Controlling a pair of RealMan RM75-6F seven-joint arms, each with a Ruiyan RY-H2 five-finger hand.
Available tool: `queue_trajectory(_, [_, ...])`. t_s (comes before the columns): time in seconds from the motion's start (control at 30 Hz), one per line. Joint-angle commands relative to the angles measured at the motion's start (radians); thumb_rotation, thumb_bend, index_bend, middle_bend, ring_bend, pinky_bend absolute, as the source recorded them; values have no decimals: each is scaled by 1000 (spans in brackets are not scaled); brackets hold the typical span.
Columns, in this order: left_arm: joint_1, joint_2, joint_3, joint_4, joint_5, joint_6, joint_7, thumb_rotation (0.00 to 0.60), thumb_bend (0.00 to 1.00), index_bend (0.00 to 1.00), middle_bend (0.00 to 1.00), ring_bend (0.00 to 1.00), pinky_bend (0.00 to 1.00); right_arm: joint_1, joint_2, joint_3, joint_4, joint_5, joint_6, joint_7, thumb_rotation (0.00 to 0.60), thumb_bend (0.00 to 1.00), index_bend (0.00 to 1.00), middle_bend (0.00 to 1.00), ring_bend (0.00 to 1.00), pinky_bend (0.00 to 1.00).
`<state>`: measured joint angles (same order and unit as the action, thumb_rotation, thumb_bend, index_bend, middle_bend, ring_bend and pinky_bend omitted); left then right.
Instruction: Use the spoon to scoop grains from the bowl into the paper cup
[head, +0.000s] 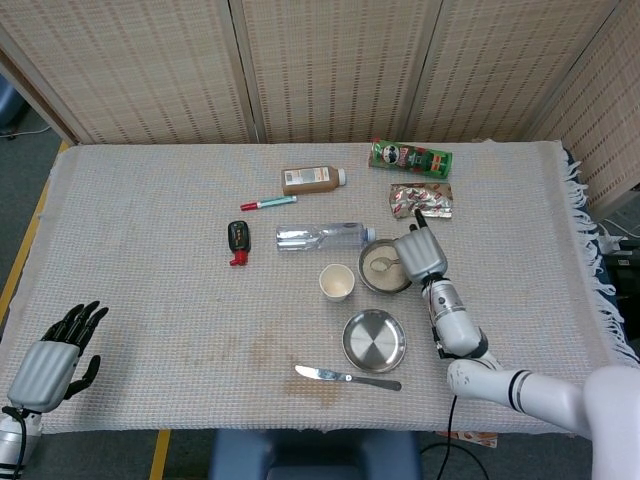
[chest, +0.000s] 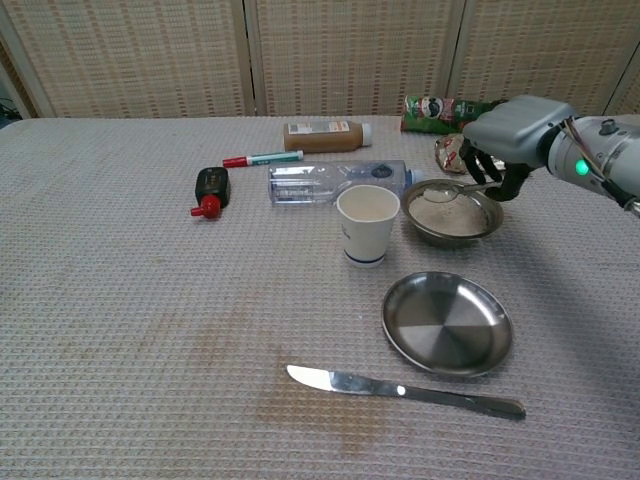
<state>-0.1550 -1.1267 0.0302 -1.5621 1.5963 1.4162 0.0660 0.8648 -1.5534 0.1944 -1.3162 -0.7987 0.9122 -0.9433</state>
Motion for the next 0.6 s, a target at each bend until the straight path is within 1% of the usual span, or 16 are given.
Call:
queue_trajectory(0.03, [0, 0, 1, 0, 2, 1, 0, 600, 511, 0, 0, 0, 211, 20, 18, 9, -48, 25, 19, -16, 600, 351, 691, 554, 281, 69])
queue_trajectory(0.33, [-1, -2, 5, -7, 3, -7, 9, 600, 509, 0, 0, 0, 212, 73, 34, 20, -155, 67, 71, -65, 600, 351, 694, 554, 281, 69])
queue_trajectory(0.5, [3, 4, 9, -17, 11, 1, 5, 600, 511, 0, 0, 0, 213, 109, 21, 18, -186, 92, 95, -107, 600, 351, 697, 554, 281, 69])
queue_trajectory(0.6, [1, 6, 13, -16, 17, -3, 1, 600, 511, 0, 0, 0, 212, 130, 5, 6, -192, 103, 109, -137, 600, 351, 697, 554, 281, 69])
